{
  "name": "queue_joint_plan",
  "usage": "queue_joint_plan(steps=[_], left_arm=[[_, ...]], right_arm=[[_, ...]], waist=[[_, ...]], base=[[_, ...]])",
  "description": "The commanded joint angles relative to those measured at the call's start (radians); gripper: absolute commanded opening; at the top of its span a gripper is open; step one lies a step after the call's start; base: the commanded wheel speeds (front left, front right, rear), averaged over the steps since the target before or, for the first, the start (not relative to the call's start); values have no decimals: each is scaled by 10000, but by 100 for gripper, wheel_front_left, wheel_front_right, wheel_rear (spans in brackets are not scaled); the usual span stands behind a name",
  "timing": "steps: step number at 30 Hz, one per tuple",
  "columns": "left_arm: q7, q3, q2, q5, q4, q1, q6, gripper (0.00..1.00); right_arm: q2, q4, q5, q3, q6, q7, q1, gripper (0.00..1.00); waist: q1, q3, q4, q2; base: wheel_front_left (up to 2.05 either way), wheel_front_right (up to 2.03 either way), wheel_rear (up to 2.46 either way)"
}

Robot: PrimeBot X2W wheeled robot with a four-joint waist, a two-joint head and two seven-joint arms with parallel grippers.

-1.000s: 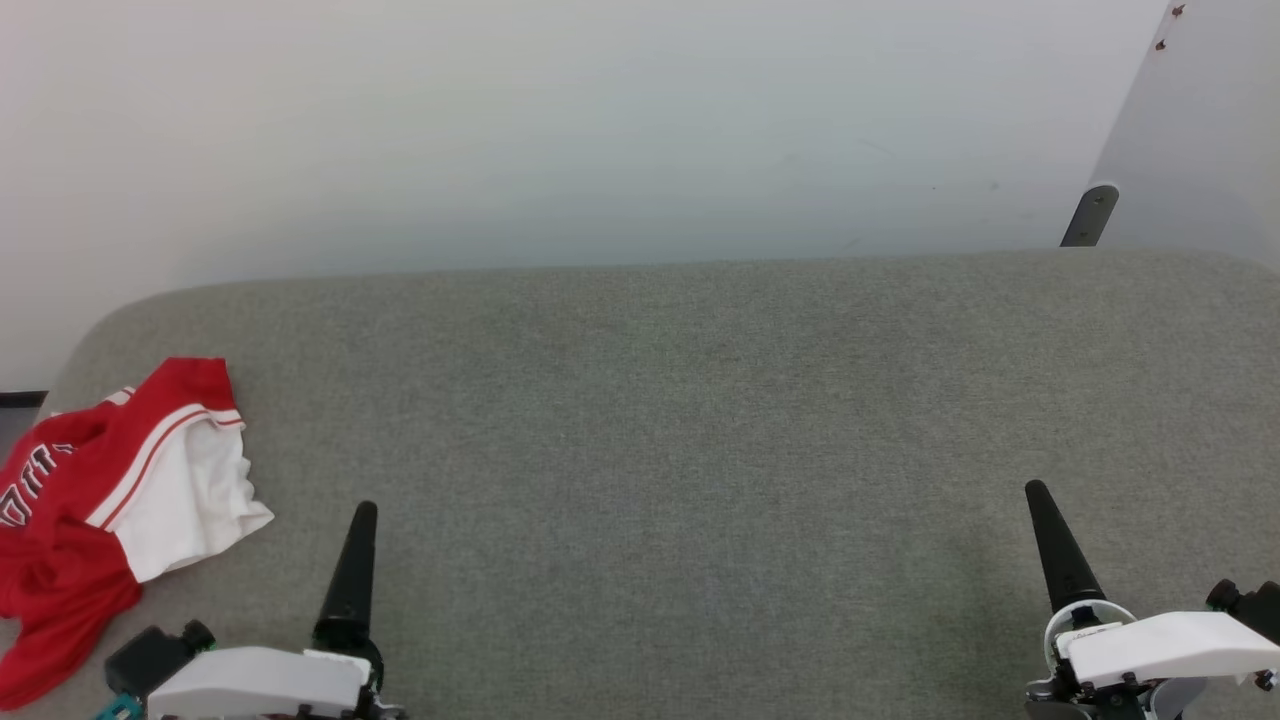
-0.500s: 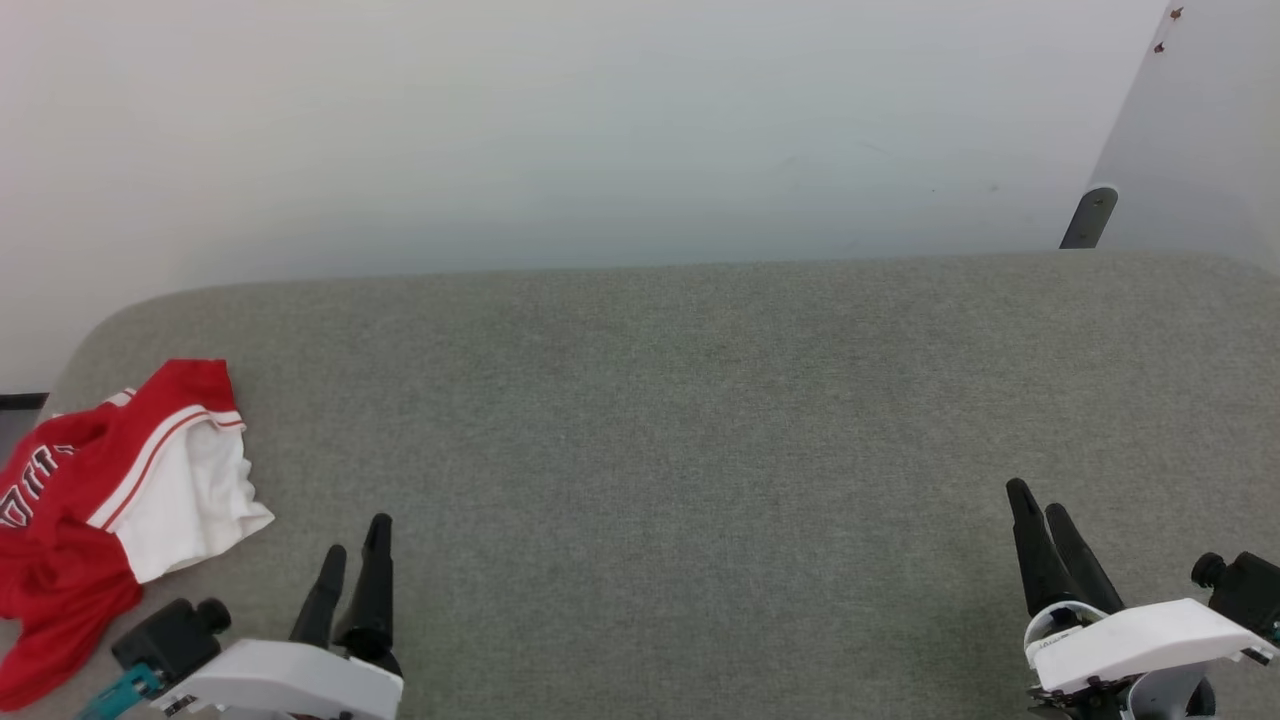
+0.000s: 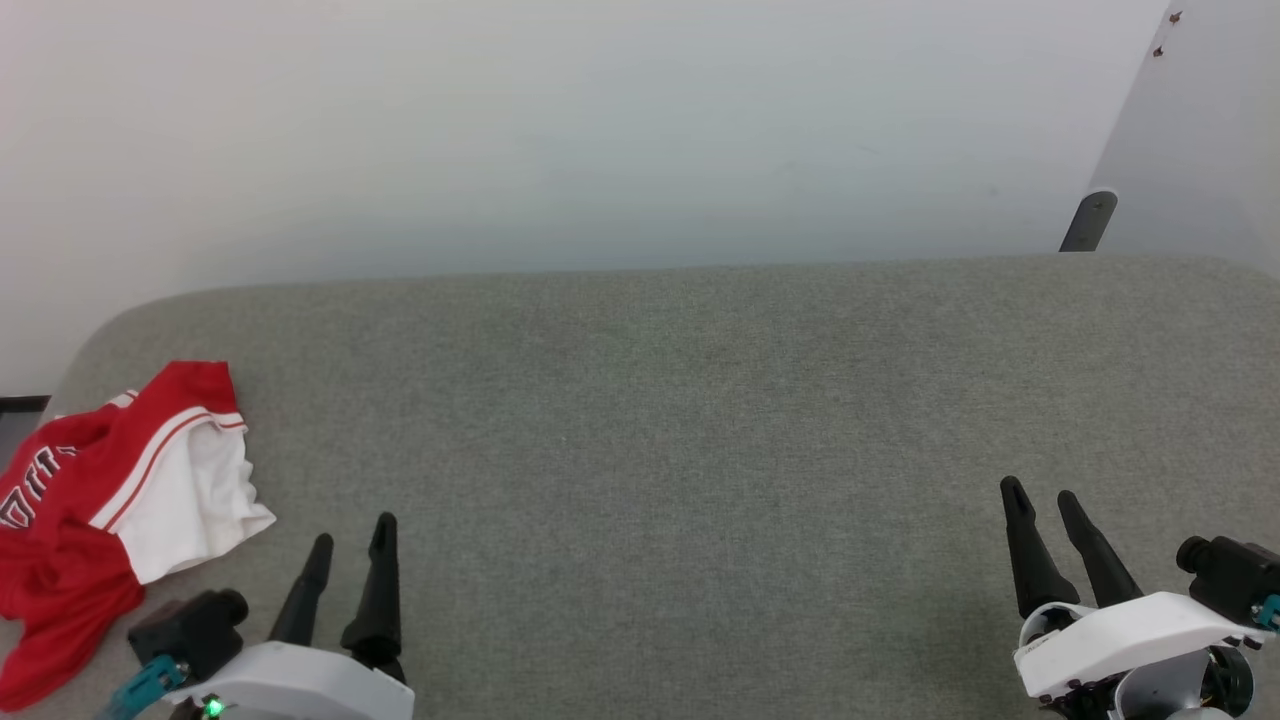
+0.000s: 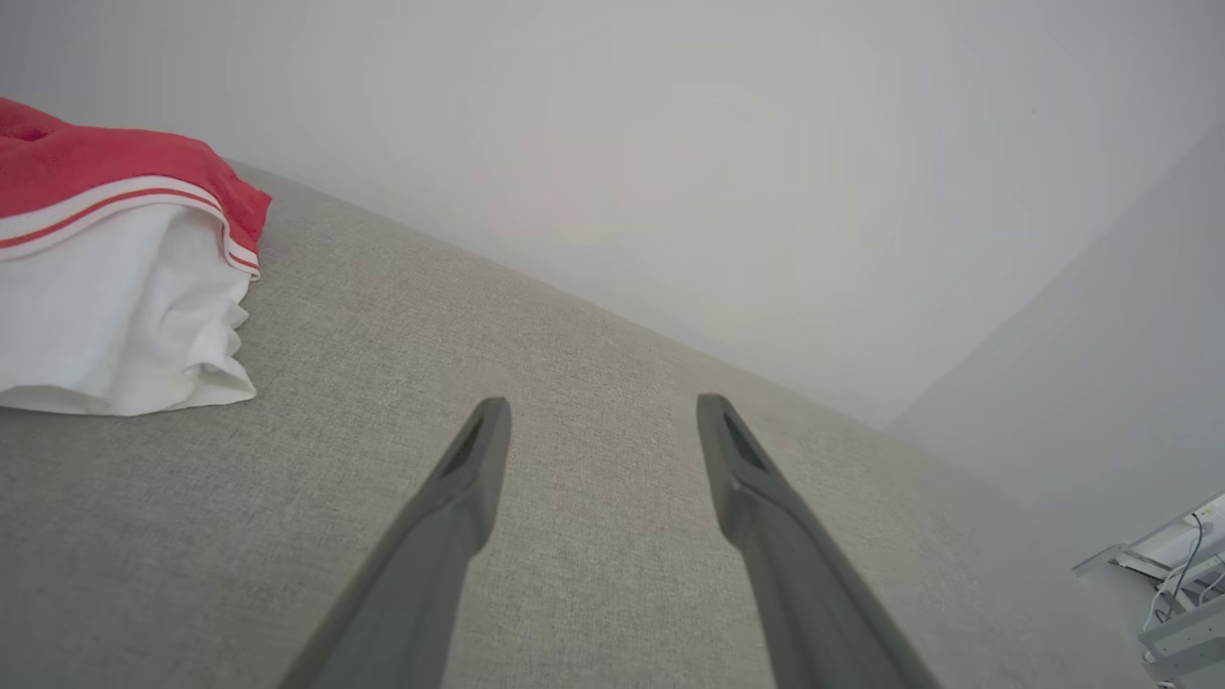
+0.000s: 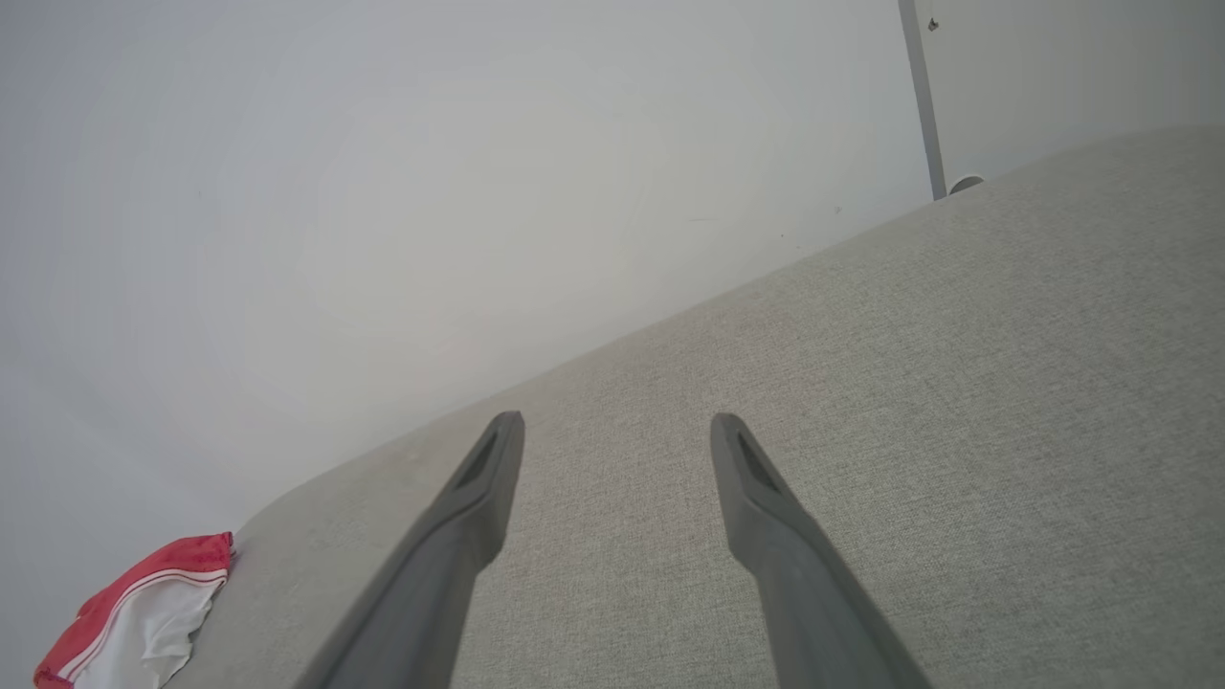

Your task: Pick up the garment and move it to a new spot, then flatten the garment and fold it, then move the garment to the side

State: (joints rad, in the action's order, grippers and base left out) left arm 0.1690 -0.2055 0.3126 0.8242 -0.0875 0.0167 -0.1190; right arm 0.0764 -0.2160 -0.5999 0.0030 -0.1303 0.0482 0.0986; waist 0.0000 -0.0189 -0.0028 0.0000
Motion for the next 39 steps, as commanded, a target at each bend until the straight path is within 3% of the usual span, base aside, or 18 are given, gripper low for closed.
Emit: queue_joint_plan(steps=[1, 39], left_arm=[[96, 12, 94, -266, 123, -26, -30, 100], [865, 1362, -508, -4057, 286, -760, 956, 100]], right_arm=[[-19, 126, 351, -53, -5, -1, 120, 100], [-73, 379, 3674, -213, -7, 261, -93, 100]], waist=[[0, -11, -3, 0], [0, -250, 14, 0]], base=[[0, 0, 0], [0, 0, 0]])
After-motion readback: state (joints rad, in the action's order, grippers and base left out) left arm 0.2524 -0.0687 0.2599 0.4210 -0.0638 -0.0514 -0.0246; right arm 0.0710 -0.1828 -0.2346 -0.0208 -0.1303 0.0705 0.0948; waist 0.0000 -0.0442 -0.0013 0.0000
